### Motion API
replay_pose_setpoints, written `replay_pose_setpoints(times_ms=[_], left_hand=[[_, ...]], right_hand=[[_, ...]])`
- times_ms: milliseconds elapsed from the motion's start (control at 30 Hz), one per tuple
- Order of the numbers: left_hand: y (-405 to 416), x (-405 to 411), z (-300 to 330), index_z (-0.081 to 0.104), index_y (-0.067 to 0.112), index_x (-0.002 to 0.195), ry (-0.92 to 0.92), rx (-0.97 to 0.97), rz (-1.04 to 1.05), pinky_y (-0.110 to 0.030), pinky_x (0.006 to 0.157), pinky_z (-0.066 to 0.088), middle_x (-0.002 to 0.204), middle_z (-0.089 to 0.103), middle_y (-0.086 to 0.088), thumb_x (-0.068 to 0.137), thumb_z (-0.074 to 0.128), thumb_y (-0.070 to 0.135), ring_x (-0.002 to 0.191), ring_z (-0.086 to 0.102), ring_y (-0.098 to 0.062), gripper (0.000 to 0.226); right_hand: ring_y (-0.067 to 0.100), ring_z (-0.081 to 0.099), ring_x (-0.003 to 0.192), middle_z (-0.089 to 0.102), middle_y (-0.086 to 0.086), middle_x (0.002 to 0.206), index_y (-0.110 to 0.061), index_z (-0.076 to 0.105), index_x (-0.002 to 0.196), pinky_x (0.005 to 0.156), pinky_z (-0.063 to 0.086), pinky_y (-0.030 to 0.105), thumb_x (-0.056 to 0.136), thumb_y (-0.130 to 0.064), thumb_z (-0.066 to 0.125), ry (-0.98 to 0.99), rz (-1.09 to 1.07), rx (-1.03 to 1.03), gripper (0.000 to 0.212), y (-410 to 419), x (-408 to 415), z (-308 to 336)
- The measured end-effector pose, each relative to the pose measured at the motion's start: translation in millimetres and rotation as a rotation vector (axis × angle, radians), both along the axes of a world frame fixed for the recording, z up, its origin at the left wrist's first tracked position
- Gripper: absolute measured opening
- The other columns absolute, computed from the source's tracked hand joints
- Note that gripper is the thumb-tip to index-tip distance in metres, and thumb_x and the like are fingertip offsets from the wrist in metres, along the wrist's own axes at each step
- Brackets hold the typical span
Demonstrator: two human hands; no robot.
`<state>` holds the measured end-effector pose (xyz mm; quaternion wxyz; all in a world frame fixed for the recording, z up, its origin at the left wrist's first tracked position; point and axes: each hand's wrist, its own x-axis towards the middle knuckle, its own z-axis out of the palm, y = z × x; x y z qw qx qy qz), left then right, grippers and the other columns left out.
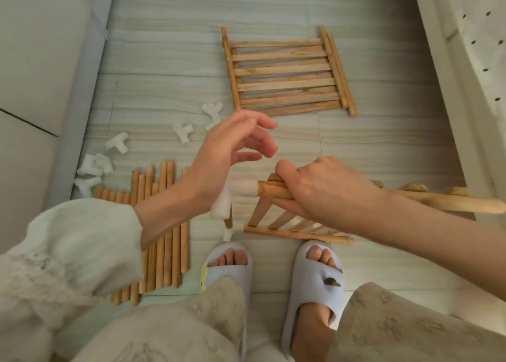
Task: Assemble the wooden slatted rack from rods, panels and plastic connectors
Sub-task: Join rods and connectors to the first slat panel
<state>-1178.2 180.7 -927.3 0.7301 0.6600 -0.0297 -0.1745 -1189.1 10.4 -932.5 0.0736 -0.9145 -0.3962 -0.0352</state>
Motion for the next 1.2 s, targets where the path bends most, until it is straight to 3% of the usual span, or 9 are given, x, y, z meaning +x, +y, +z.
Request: replay_pose_setpoints(times_ms=[133, 233, 433, 533, 633, 700, 833, 1000, 1200], left_hand=[[-3, 23, -3, 0.061, 0.012, 0.085, 0.084, -0.095, 0.15, -0.032, 0.072, 0.049, 0.072, 0.061, -0.002, 0.096, 0.04, 0.021, 0.071, 0.058, -0.017, 0.026], [-6, 47, -4, 0.059, 0.011, 0.085, 0.136, -0.112, 0.274, -0.03, 0.066, 0.046, 0.067, 0.06, -0.001, 0.097, 0.037, 0.021, 0.064, 0.055, -0.016, 0.027], [3, 63, -29, 0.061, 0.012, 0.087, 0.225, 0.053, 0.064, -0.028, 0.057, 0.042, 0.059, 0.059, -0.003, 0.101, 0.031, 0.037, 0.055, 0.051, -0.018, 0.041], [7, 64, -41, 0.058, 0.012, 0.079, 0.326, -0.031, 0.025, -0.03, 0.055, 0.037, 0.054, 0.052, -0.008, 0.097, 0.031, 0.047, 0.051, 0.043, -0.021, 0.049], [1, 71, -52, 0.051, 0.012, 0.072, 0.347, -0.166, 0.191, -0.028, 0.052, 0.027, 0.047, 0.04, -0.001, 0.098, 0.031, 0.043, 0.046, 0.033, -0.015, 0.045], [-6, 78, -59, 0.048, 0.013, 0.068, 0.357, -0.215, 0.309, -0.026, 0.049, 0.021, 0.045, 0.036, 0.001, 0.098, 0.036, 0.038, 0.042, 0.03, -0.012, 0.041], [-10, 90, -70, 0.046, 0.013, 0.062, 0.434, -0.273, 0.419, -0.024, 0.043, 0.019, 0.041, 0.03, 0.004, 0.093, 0.039, 0.041, 0.039, 0.024, -0.01, 0.042], [-5, 87, -82, 0.053, 0.014, 0.064, 0.493, -0.404, 0.477, -0.024, 0.042, 0.018, 0.037, 0.021, 0.004, 0.089, 0.038, 0.051, 0.037, 0.017, -0.012, 0.047], [8, 68, -101, 0.061, 0.016, 0.068, 0.609, -0.669, 0.727, -0.02, 0.043, 0.02, 0.04, 0.018, 0.005, 0.069, 0.043, 0.041, 0.038, 0.016, -0.011, 0.031]], right_hand=[[0.029, 0.049, 0.034, 0.047, 0.004, 0.044, -0.006, 0.057, 0.081, 0.042, 0.023, 0.023, 0.087, -0.051, 0.029, 0.009, -0.046, -0.035, 0.053, 3, 29, -1], [0.025, 0.043, 0.026, 0.045, 0.004, 0.036, -0.009, 0.054, 0.069, 0.041, 0.018, 0.018, 0.083, -0.057, 0.034, -0.1, -0.164, -0.039, 0.054, 1, 48, -6], [0.024, 0.057, 0.056, 0.061, 0.001, 0.061, -0.012, 0.059, 0.076, 0.056, 0.036, 0.027, 0.085, -0.055, 0.042, -0.349, -0.278, 0.042, 0.047, -8, 63, -33], [0.025, 0.059, 0.06, 0.063, 0.001, 0.066, -0.012, 0.063, 0.08, 0.062, 0.042, 0.031, 0.087, -0.051, 0.041, -0.39, -0.314, 0.004, 0.045, -9, 77, -46], [0.027, 0.062, 0.065, 0.065, 0.003, 0.074, -0.013, 0.065, 0.088, 0.063, 0.044, 0.034, 0.084, -0.056, 0.039, -0.354, -0.402, 0.012, 0.05, -11, 93, -53], [0.029, 0.063, 0.084, 0.066, 0.007, 0.094, -0.013, 0.062, 0.108, 0.08, 0.046, 0.044, 0.084, -0.056, 0.044, -0.337, -0.45, -0.002, 0.052, -15, 101, -58], [0.031, 0.047, 0.126, 0.051, 0.014, 0.135, -0.012, 0.048, 0.133, 0.111, 0.021, 0.052, 0.088, -0.04, 0.047, -0.279, -0.43, 0.023, 0.053, -20, 103, -65], [0.031, 0.026, 0.141, 0.031, 0.015, 0.151, -0.012, 0.039, 0.142, 0.114, 0.019, 0.054, 0.093, -0.025, 0.051, -0.201, -0.424, 0.143, 0.052, -31, 76, -70], [0.028, 0.034, 0.135, 0.045, 0.012, 0.142, -0.012, 0.051, 0.125, 0.111, 0.021, 0.055, 0.09, -0.036, 0.039, -0.011, -0.583, -0.028, 0.044, -72, 26, -123]])
